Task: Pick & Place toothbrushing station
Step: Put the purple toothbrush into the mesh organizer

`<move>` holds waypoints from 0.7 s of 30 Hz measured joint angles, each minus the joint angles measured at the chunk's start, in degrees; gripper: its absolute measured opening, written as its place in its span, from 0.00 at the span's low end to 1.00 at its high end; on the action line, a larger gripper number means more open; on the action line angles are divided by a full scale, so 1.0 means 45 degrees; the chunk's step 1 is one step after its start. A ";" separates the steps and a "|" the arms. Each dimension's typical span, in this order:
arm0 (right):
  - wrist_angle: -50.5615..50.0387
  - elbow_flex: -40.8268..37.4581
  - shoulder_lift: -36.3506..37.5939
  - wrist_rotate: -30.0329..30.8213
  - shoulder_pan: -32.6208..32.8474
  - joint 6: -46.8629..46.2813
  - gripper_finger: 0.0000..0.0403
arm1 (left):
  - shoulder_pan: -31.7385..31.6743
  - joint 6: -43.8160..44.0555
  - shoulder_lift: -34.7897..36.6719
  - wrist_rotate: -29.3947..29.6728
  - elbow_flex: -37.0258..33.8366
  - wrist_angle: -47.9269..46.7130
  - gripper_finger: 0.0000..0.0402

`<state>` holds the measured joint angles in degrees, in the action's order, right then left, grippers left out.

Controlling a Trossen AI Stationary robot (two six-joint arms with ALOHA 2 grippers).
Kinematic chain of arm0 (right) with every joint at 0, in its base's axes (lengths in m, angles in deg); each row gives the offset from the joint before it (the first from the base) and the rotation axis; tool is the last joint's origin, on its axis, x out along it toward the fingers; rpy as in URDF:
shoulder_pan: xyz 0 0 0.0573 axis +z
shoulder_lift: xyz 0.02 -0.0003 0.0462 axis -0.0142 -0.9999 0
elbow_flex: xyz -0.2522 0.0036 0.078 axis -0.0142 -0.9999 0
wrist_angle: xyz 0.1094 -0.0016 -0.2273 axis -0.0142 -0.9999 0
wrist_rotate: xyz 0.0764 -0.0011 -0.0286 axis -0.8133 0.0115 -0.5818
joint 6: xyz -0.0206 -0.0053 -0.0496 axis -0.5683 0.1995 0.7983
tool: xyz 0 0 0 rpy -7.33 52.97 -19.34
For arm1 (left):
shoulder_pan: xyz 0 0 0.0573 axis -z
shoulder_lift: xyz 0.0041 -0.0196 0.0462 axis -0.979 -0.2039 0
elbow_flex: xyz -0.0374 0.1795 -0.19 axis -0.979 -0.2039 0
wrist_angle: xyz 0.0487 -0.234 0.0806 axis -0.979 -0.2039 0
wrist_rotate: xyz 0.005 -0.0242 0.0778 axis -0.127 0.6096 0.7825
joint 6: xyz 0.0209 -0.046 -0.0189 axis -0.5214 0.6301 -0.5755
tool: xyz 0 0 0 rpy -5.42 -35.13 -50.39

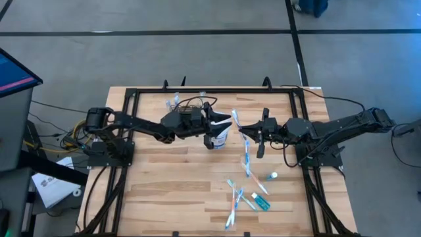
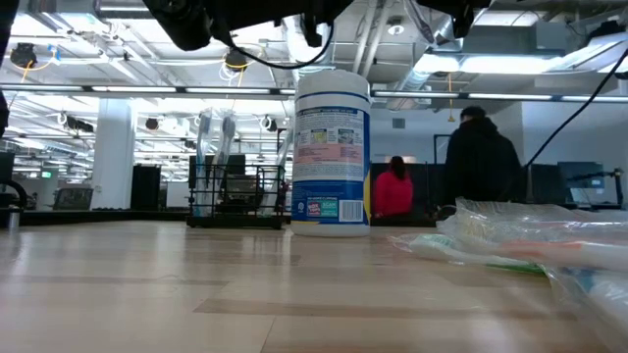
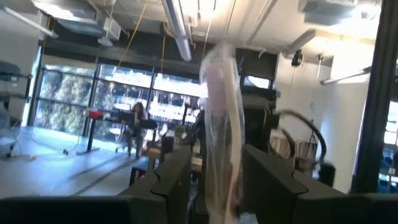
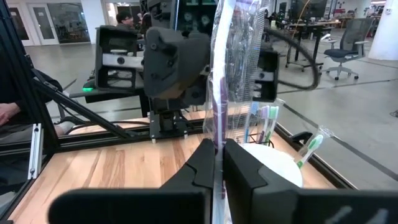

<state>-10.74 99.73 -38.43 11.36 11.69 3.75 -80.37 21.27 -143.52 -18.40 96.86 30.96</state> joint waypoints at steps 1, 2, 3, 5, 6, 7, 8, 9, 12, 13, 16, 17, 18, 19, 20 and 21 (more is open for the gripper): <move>-0.0002 -0.0003 0.0000 0.0000 0.0000 0.0000 0.02 | 0.0000 -0.0005 -0.0019 0.0000 0.0072 -0.0030 0.35; 0.0006 -0.0005 0.0002 0.0000 0.0000 0.0000 0.02 | 0.0000 -0.0005 -0.0087 0.0000 0.0163 -0.0050 0.35; 0.0002 -0.0005 0.0005 0.0000 0.0000 0.0000 0.02 | 0.0000 -0.0009 -0.0276 -0.0002 0.0368 -0.0006 0.35; -0.0058 -0.0010 0.0005 0.0000 0.0000 0.0000 0.02 | 0.0000 -0.0008 -0.0385 -0.0003 0.0436 -0.0187 0.34; -0.0049 -0.0010 0.0005 0.0000 0.0000 0.0000 0.02 | 0.0000 -0.0007 -0.0393 -0.0004 0.0481 -0.0243 0.34; -0.0049 -0.0010 0.0005 0.0000 0.0000 0.0011 0.02 | -0.0005 -0.0010 -0.0398 -0.0005 0.0544 -0.0220 0.34; -0.0049 -0.0010 0.0005 0.0000 0.0000 0.0096 0.02 | -0.0049 -0.0010 -0.0398 -0.0006 0.0596 -0.0123 0.34; -0.0049 -0.0010 0.0005 0.0000 0.0000 0.0169 0.02 | -0.0065 -0.0010 -0.0399 -0.0005 0.0591 -0.0103 0.34; -0.0049 -0.0010 0.0005 0.0000 0.0000 0.0203 0.02 | -0.0073 0.0012 -0.0432 -0.0005 0.0591 -0.0223 0.34; -0.0044 -0.0010 0.0005 0.0000 0.0000 0.0204 0.02 | -0.0068 0.0028 -0.0432 -0.0005 0.0591 -0.0207 0.34; -0.0044 -0.0010 0.0005 0.0000 0.0000 0.0203 0.03 | -0.0039 0.0034 -0.0432 -0.0005 0.0596 -0.0175 0.34; -0.0044 -0.0010 0.0005 0.0000 0.0000 0.0199 0.02 | -0.0039 0.0034 -0.0432 -0.0010 0.0603 -0.0170 0.34; -0.0046 -0.0010 0.0005 0.0000 0.0000 0.0202 0.02 | -0.0039 0.0038 -0.0432 -0.0011 0.0632 -0.0170 0.34; -0.0044 -0.0010 0.0005 0.0002 0.0000 0.0200 0.02 | -0.0039 0.0041 -0.0432 -0.0030 0.0662 -0.0167 0.34; -0.0040 -0.0010 0.0005 0.0000 0.0000 0.0200 0.02 | -0.0039 0.0052 -0.0432 -0.0169 0.0692 -0.0165 0.34; -0.0044 -0.0010 0.0005 0.0000 0.0000 0.0199 0.02 | -0.0032 0.0137 -0.0432 -0.0344 0.0702 -0.0165 0.34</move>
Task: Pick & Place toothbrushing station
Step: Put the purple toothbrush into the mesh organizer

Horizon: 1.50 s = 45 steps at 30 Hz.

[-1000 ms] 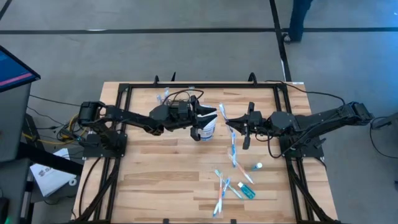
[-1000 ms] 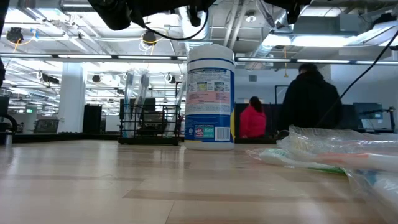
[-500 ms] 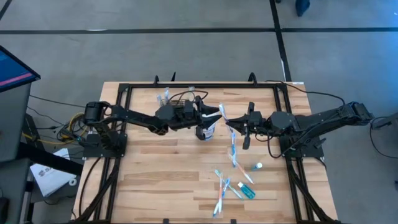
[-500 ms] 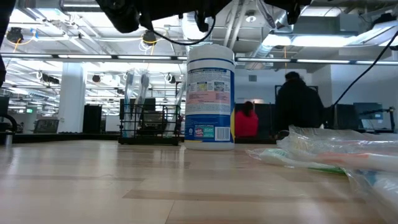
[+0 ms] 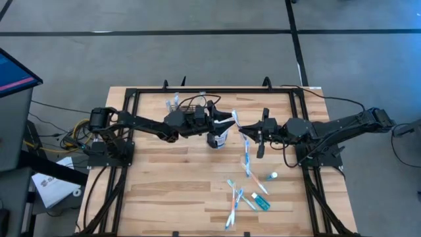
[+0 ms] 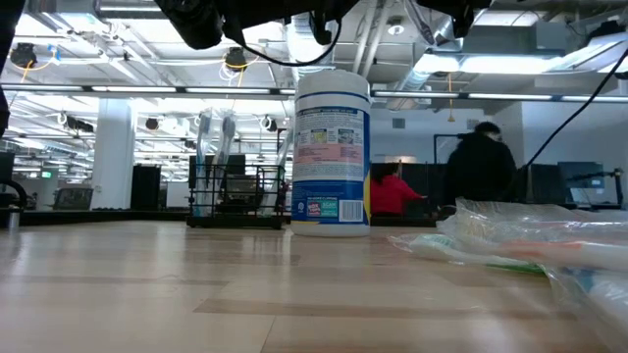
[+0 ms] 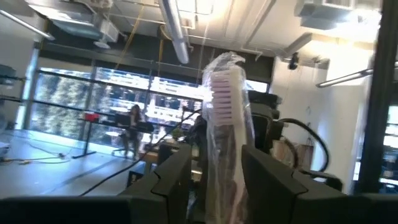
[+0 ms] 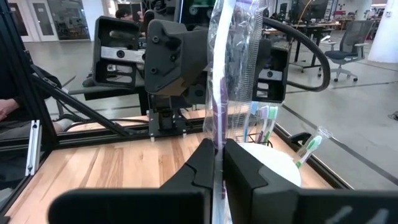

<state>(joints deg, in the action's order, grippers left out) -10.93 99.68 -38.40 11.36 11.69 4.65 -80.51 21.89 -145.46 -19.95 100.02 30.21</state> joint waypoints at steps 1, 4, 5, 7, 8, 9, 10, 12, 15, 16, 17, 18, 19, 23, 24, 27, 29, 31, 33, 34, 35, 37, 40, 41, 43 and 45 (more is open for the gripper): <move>0.0000 0.0000 0.0000 0.0000 0.0000 0.0000 0.02 | 0.0012 0.0064 0.0000 -0.0085 0.0000 0.0000 0.34; 0.0029 0.0000 0.0000 0.0000 0.0000 0.0005 0.02 | 0.0012 0.0092 0.0000 -0.0128 0.0000 0.0005 0.34; 0.0043 0.0000 0.0000 0.0000 0.0000 0.0000 0.02 | 0.0001 0.0098 0.0000 -0.0126 0.0000 0.0005 0.34; 0.0094 0.0003 -0.0112 0.0005 -0.0005 0.0000 0.02 | -0.0022 0.0105 0.0000 -0.0123 0.0000 0.0005 0.33; 0.0186 0.0022 -0.0256 0.0011 -0.0026 0.0003 0.02 | -0.0020 0.0105 0.0000 -0.0119 0.0000 0.0005 0.33; 0.0183 0.0016 -0.0378 0.0008 -0.0044 0.0000 0.02 | -0.0006 0.0105 0.0000 -0.0120 0.0002 0.0004 0.33; 0.0195 0.0000 -0.0491 0.0010 -0.0044 0.0005 0.02 | -0.0002 0.0105 0.0000 -0.0118 0.0040 -0.0002 0.33; 0.0647 0.0018 -0.0873 0.0010 -0.0045 0.0046 0.02 | 0.0017 0.0100 0.0005 -0.0118 0.0155 0.0033 0.33; 0.0808 0.0006 -0.1202 0.0010 -0.0044 0.0409 0.02 | 0.0022 0.0032 0.0008 -0.0118 0.0189 -0.0185 0.33; 0.0874 0.0073 -0.1249 0.0030 -0.0055 0.0432 0.02 | 0.0022 0.0034 0.0010 -0.0118 0.0189 -0.0387 0.33; 0.0900 0.0107 -0.1228 0.0037 -0.0086 0.0430 0.02 | 0.0022 0.0032 0.0009 -0.0118 0.0189 -0.0514 0.33; 0.0884 0.0130 -0.1205 0.0044 -0.0107 0.0437 0.03 | 0.0022 0.0032 0.0010 -0.0113 0.0189 -0.0534 0.33; 0.0911 0.0204 -0.1205 0.0044 -0.0111 0.0437 0.03 | 0.0022 0.0027 0.0010 -0.0115 0.0189 -0.0540 0.33; 0.0918 0.0287 -0.1207 0.0049 -0.0115 0.0466 0.02 | 0.0022 0.0022 0.0010 -0.0109 0.0189 -0.0644 0.33; 0.0913 0.0287 -0.1217 0.0049 -0.0112 0.0471 0.02 | 0.0022 0.0022 0.0010 -0.0113 0.0189 -0.0618 0.33; 0.0898 0.0287 -0.1234 0.0049 -0.0112 0.0471 0.03 | 0.0022 0.0017 0.0010 -0.0108 0.0189 -0.0631 0.33; 0.0903 0.0287 -0.1234 0.0049 -0.0117 0.0476 0.03 | 0.0022 0.0014 0.0010 -0.0108 0.0189 -0.0640 0.33; 0.0899 0.0287 -0.1234 0.0049 -0.0112 0.0476 0.03 | 0.0022 0.0027 0.0010 -0.0108 0.0189 -0.0684 0.33; 0.0901 0.0287 -0.1234 0.0049 -0.0112 0.0476 0.03 | 0.0022 0.0032 0.0010 -0.0108 0.0189 -0.0676 0.31; 0.0897 0.0287 -0.1234 0.0049 -0.0117 0.0476 0.03 | 0.0022 0.0032 0.0010 -0.0108 0.0189 -0.0675 0.30; 0.0894 0.0287 -0.1234 0.0049 -0.0117 0.0476 0.03 | 0.0022 0.0032 0.0010 -0.0108 0.0189 -0.0675 0.28; 0.0894 0.0287 -0.1234 0.0049 -0.0117 0.0476 0.04 | 0.0022 0.0032 0.0010 -0.0170 0.0189 -0.0675 0.23; 0.0894 0.0287 -0.1234 0.0049 -0.0117 0.0476 0.04 | 0.0022 0.0032 0.0010 -0.0445 0.0189 -0.0675 0.15; 0.0894 0.0287 -0.1234 0.0049 -0.0117 0.0476 0.04 | 0.0022 0.0032 0.0010 -0.0505 0.0189 -0.0670 0.11; 0.0894 0.0287 -0.1234 0.0045 -0.0117 0.0471 0.05 | 0.0022 -0.0004 0.0010 -0.0602 0.0185 -0.0671 0.05; 0.0892 0.0287 -0.1234 0.0063 -0.0117 0.0584 0.05 | 0.0011 -0.0177 0.0010 -0.0667 0.0185 -0.0670 0.03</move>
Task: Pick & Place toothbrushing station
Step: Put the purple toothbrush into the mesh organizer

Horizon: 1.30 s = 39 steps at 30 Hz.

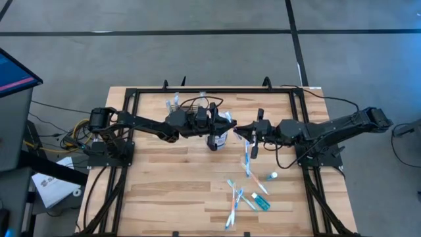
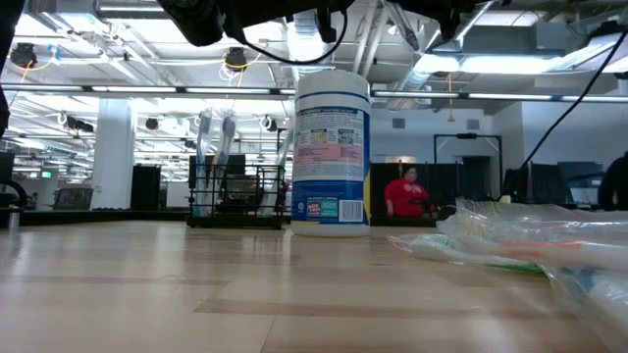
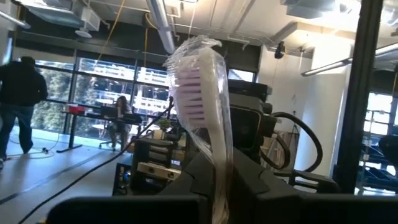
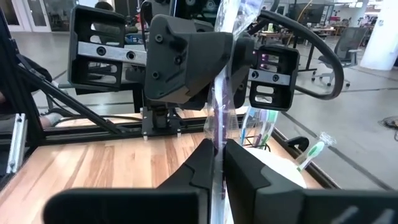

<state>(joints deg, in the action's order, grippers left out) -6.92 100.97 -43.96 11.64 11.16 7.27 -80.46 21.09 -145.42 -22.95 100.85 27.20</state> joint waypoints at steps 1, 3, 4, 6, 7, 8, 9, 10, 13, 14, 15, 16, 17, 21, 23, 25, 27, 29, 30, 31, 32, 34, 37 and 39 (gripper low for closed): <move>-0.0006 0.0000 0.0000 0.0000 0.0001 0.0126 0.05 | 0.0000 -0.0064 0.0000 0.0000 0.0000 -0.0001 0.03; -0.0037 0.0000 0.0000 0.0000 0.0005 0.0179 0.06 | 0.0001 -0.0080 0.0000 0.0000 0.0000 -0.0003 0.04; -0.0051 0.0005 0.0000 -0.0005 0.0005 0.0183 0.07 | 0.0001 -0.0079 0.0000 0.0000 0.0000 -0.0008 0.04; -0.0090 0.0005 0.0000 -0.0005 0.0005 0.0184 0.08 | 0.0001 -0.0078 0.0000 0.0000 0.0000 -0.0037 0.03; -0.0121 0.0005 0.0000 -0.0005 0.0005 0.0184 0.09 | 0.0001 -0.0078 0.0000 0.0000 0.0000 -0.0062 0.02; -0.0169 0.0007 0.0000 -0.0005 0.0005 0.0184 0.09 | -0.0004 -0.0073 0.0000 0.0000 0.0000 -0.0095 0.02; -0.0220 0.0010 0.0000 -0.0005 0.0005 0.0184 0.10 | -0.0029 -0.0073 0.0000 -0.0001 -0.0005 -0.0120 0.02; -0.0263 0.0010 0.0000 -0.0005 0.0005 0.0184 0.10 | -0.0050 -0.0073 0.0000 -0.0044 -0.0005 -0.0152 0.02; -0.0337 0.0010 0.0062 -0.0005 0.0005 0.0184 0.12 | -0.0101 -0.0058 0.0000 -0.0353 -0.0005 -0.0274 0.03; -0.0348 0.0010 0.0099 -0.0005 0.0005 0.0184 0.12 | -0.0103 -0.0063 0.0000 -0.0357 -0.0005 -0.0364 0.03; -0.0329 0.0010 0.0110 0.0024 0.0005 0.0187 0.13 | -0.0106 -0.0063 0.0000 -0.0364 -0.0005 -0.0444 0.02; -0.0354 0.0010 0.0112 0.0112 0.0005 0.0188 0.13 | -0.0106 -0.0063 0.0004 -0.0369 -0.0005 -0.0480 0.02; -0.0411 0.0010 0.0117 0.0267 0.0005 0.0184 0.13 | -0.0107 -0.0064 0.0090 -0.0369 -0.0023 -0.0605 0.02; -0.1057 0.0034 0.0306 0.0655 0.0010 0.0045 0.15 | -0.0235 -0.0334 0.0963 -0.0378 -0.0153 -0.1941 0.03; -0.1449 0.0023 0.0272 0.0656 0.0005 -0.0212 0.15 | -0.0266 -0.0448 0.1649 -0.0338 -0.0369 -0.2605 0.02; -0.1441 0.0019 0.0279 0.0657 0.0003 -0.0247 0.15 | -0.0266 -0.0701 0.2304 -0.0188 -0.0629 -0.3126 0.02; -0.1436 0.0019 0.0287 0.0656 0.0007 -0.0249 0.15 | -0.0266 -0.0812 0.2932 0.0107 -0.0878 -0.3897 0.02; -0.1462 0.0019 0.0287 0.0656 0.0010 -0.0249 0.15 | -0.0266 -0.0921 0.3628 0.0401 -0.1227 -0.4630 0.03; -0.1437 0.0019 0.0287 0.0656 0.0010 -0.0249 0.15 | -0.0266 -0.1065 0.3882 0.0608 -0.1322 -0.4746 0.02; -0.1456 0.0019 0.0287 0.0656 0.0010 -0.0251 0.15 | -0.0266 -0.1146 0.4212 0.0835 -0.1562 -0.4915 0.02; -0.1465 0.0019 0.0287 0.0656 0.0010 -0.0249 0.15 | -0.0266 -0.1166 0.4482 0.1053 -0.1756 -0.5060 0.02; -0.1470 0.0019 0.0287 0.0656 0.0042 -0.0249 0.15 | -0.0266 -0.1177 0.4986 0.1246 -0.2176 -0.5095 0.02; -0.1546 0.0019 0.0287 0.0651 0.0040 -0.0254 0.15 | -0.0266 -0.1239 0.5766 0.1544 -0.2762 -0.5119 0.03; -0.1652 0.0019 0.0282 0.0651 0.0038 -0.0254 0.15 | -0.0266 -0.1426 0.6356 0.1952 -0.3147 -0.5348 0.02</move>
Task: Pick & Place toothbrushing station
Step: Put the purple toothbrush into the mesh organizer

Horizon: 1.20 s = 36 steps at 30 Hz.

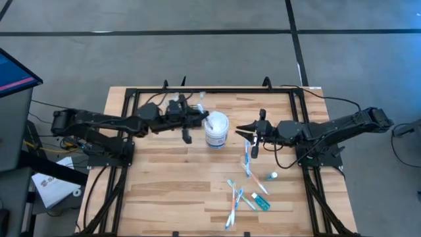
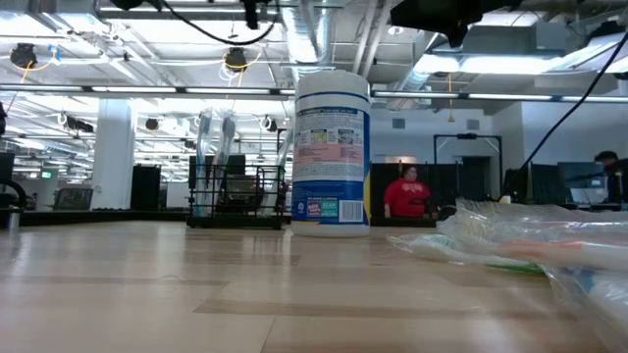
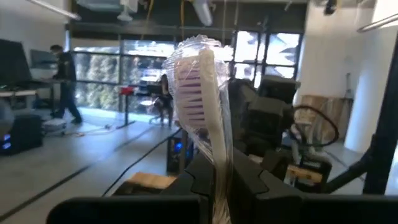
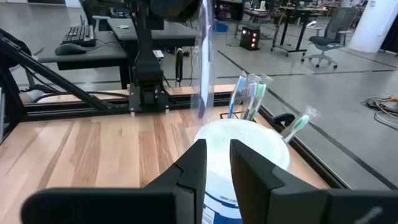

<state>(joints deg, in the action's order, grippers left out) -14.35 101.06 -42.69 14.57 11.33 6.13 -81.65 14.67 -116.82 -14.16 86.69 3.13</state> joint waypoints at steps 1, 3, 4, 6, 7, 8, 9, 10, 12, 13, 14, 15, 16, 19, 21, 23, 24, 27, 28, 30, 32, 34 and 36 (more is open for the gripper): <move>-0.0007 0.0000 0.0000 0.0000 -0.0004 -0.0001 0.15 | 0.0000 -0.0046 0.0185 0.0358 -0.0151 -0.0022 0.02; -0.0027 0.0000 0.0000 0.0000 -0.0005 -0.0010 0.15 | 0.0000 -0.0193 0.0595 0.0941 -0.0530 -0.0177 0.02; -0.0020 0.0000 0.0000 0.0000 -0.0004 -0.0015 0.15 | -0.0016 -0.0278 0.0739 0.1268 -0.0645 -0.0220 0.03; -0.0038 0.0000 0.0000 0.0000 -0.0009 -0.0010 0.15 | -0.0036 -0.0324 0.0928 0.1714 -0.0931 -0.0189 0.03; -0.0019 0.0000 0.0000 0.0000 -0.0009 -0.0010 0.15 | -0.0075 -0.0331 0.0945 0.1882 -0.1034 -0.0170 0.03; -0.0012 0.0000 0.0000 0.0000 -0.0007 -0.0010 0.15 | -0.0137 -0.0339 0.0968 0.2055 -0.1186 -0.0249 0.03; 0.0007 0.0000 0.0000 0.0000 -0.0008 -0.0010 0.15 | -0.0208 -0.0332 0.0934 0.2273 -0.1282 -0.0291 0.03; 0.0005 0.0000 0.0000 0.0000 -0.0009 -0.0010 0.15 | -0.0283 -0.0332 0.0881 0.2348 -0.1333 -0.0256 0.03; 0.0008 -0.0005 0.0000 0.0000 -0.0006 -0.0010 0.15 | -0.0463 -0.0327 0.0824 0.2631 -0.1459 -0.0279 0.03; 0.0011 -0.0005 0.0000 0.0000 -0.0009 -0.0010 0.15 | -0.0558 -0.0331 0.0716 0.2659 -0.1470 -0.0230 0.03; 0.0005 -0.0005 0.0000 0.0000 -0.0004 -0.0010 0.15 | -0.0630 -0.0327 0.0656 0.2696 -0.1534 -0.0282 0.03; 0.0002 -0.0005 0.0000 0.0000 0.0005 -0.0010 0.15 | -0.0710 -0.0322 0.0565 0.2742 -0.1560 -0.0340 0.03; -0.0002 -0.0005 0.0000 0.0000 0.0001 -0.0010 0.15 | -0.0786 -0.0323 0.0477 0.2733 -0.1560 -0.0317 0.03; -0.0007 -0.0005 0.0000 0.0000 -0.0009 -0.0009 0.15 | -0.0990 -0.0364 0.0269 0.2878 -0.1545 -0.0279 0.03; -0.0012 -0.0005 0.0000 0.0000 -0.0009 -0.0010 0.15 | -0.1120 -0.0390 0.0085 0.2886 -0.1545 -0.0260 0.03; -0.0015 -0.0005 0.0000 -0.0001 -0.0009 -0.0006 0.15 | -0.1231 -0.0408 -0.0101 0.2939 -0.1545 -0.0241 0.03; -0.0027 -0.0005 0.0000 0.0000 -0.0009 -0.0009 0.15 | -0.1303 -0.0414 -0.0153 0.2940 -0.1545 -0.0287 0.03; -0.0065 -0.0009 0.0000 -0.0005 -0.0009 -0.0005 0.15 | -0.1522 -0.0419 -0.0455 0.2946 -0.1536 -0.0202 0.03; -0.0061 -0.0010 0.0000 -0.0005 -0.0009 -0.0005 0.15 | -0.1605 -0.0419 -0.0571 0.2943 -0.1536 -0.0178 0.03; -0.0059 -0.0010 0.0000 -0.0005 -0.0009 -0.0005 0.15 | -0.1781 -0.0419 -0.0784 0.3037 -0.1536 -0.0138 0.03; -0.0061 -0.0010 0.0000 -0.0005 -0.0009 -0.0005 0.15 | -0.1901 -0.0420 -0.1009 0.3373 -0.1536 -0.0116 0.03; -0.0061 -0.0010 0.0000 -0.0005 -0.0009 0.0001 0.15 | -0.2019 -0.0424 -0.1212 0.3511 -0.1536 -0.0081 0.03; -0.0061 -0.0010 0.0000 -0.0005 -0.0009 0.0010 0.15 | -0.2116 -0.0508 -0.1372 0.3522 -0.1536 0.0012 0.03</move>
<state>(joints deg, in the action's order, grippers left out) -14.63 101.02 -42.69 14.55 11.29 6.18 -91.18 12.39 -122.99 1.69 79.78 3.19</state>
